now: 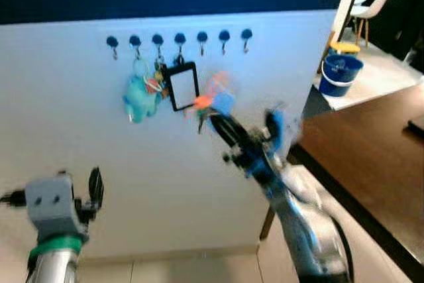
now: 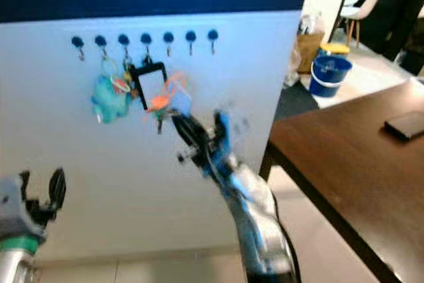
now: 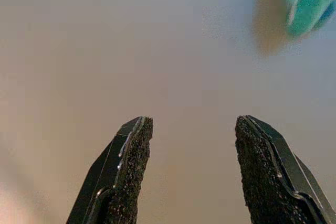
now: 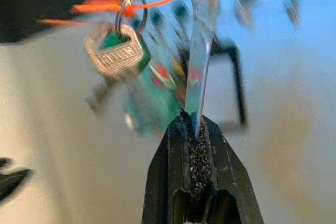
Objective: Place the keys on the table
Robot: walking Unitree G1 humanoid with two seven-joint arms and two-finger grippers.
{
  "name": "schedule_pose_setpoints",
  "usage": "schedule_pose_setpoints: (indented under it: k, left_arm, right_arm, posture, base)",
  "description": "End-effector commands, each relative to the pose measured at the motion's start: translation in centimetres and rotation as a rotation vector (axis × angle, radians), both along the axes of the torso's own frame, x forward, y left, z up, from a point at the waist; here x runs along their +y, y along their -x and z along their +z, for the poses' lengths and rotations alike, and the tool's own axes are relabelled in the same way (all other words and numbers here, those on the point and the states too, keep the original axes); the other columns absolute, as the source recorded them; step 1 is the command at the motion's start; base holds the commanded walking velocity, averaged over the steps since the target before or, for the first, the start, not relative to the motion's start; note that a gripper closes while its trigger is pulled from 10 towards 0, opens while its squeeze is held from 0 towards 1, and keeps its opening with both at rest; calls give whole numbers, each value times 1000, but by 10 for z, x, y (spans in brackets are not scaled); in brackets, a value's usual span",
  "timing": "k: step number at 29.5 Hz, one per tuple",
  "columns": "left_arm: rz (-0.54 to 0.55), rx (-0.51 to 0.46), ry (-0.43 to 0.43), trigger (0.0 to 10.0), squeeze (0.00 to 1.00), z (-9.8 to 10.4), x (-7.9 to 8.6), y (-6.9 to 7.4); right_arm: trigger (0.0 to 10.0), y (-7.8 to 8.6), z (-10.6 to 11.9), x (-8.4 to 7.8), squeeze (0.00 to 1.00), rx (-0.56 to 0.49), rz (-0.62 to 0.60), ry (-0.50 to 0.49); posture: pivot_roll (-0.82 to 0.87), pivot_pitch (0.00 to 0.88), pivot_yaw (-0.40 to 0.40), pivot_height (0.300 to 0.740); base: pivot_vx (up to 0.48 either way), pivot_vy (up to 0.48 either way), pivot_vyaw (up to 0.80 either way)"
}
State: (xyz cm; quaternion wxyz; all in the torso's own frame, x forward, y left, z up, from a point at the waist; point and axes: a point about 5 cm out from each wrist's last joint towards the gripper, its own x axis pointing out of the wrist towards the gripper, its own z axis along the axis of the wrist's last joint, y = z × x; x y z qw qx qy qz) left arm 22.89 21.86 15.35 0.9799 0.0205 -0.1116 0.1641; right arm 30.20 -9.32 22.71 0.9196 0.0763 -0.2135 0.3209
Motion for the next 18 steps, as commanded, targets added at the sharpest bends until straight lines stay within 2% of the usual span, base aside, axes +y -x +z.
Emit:
schedule_pose_setpoints:
  k: [1, 2, 4, 6, 9, 11, 14, 15, 18]
  left_arm:
    - [42, 28, 2, 10000, 0, -5, 5, 6]
    - [48, 51, 5, 10000, 0, -11, 3, 9]
    - [35, 75, -9, 10000, 0, -16, -6, 4]
    - [31, 78, -16, 10000, 0, -16, -8, 2]
    - [-2, 91, 0, 10000, 0, -16, -18, -14]
    - [-20, 92, 4, 10000, 0, -16, -21, -19]
    - [-46, 90, 16, 10000, 0, -14, -26, -26]
    - [-73, 76, 18, 10000, 0, -10, -32, -35]
    - [-88, 61, 10, 10000, 0, -5, -38, -43]
  right_arm:
    - [8078, 1, -12, -12, 0, 50, -97, -17]
    - [10000, 1, -37, -29, 0, 142, -243, -19]
    - [10000, 0, -74, -47, 0, 256, -401, 34]
    - [10000, 0, -81, -49, 0, 268, -423, 52]
    - [10000, -10, -88, -44, 0, 296, -394, 66]
    - [10000, -12, -87, -42, 0, 295, -394, 71]
    - [10000, -15, -85, -40, 0, 294, -389, 81]
    - [10000, -17, -83, -36, 0, 291, -385, 87]
    - [10000, -18, -85, -32, 0, 294, -388, 91]
  posture:
    - [-135, 19, 92, 740]
    - [-133, 12, 93, 740]
    - [-127, 8, 92, 740]
    - [-127, 8, 92, 740]
    - [-129, 4, 96, 740]
    - [-129, 4, 96, 740]
    - [-127, 7, 92, 740]
    - [-126, 8, 91, 740]
    - [-132, 9, 96, 740]
  base:
    - [0, 0, 0]
    - [0, 0, 0]
    - [0, 0, 0]
    - [0, 0, 0]
    - [0, 0, 0]
    - [0, 0, 0]
    - [0, 0, -800]
    - [0, 0, -800]
    - [0, 0, -800]
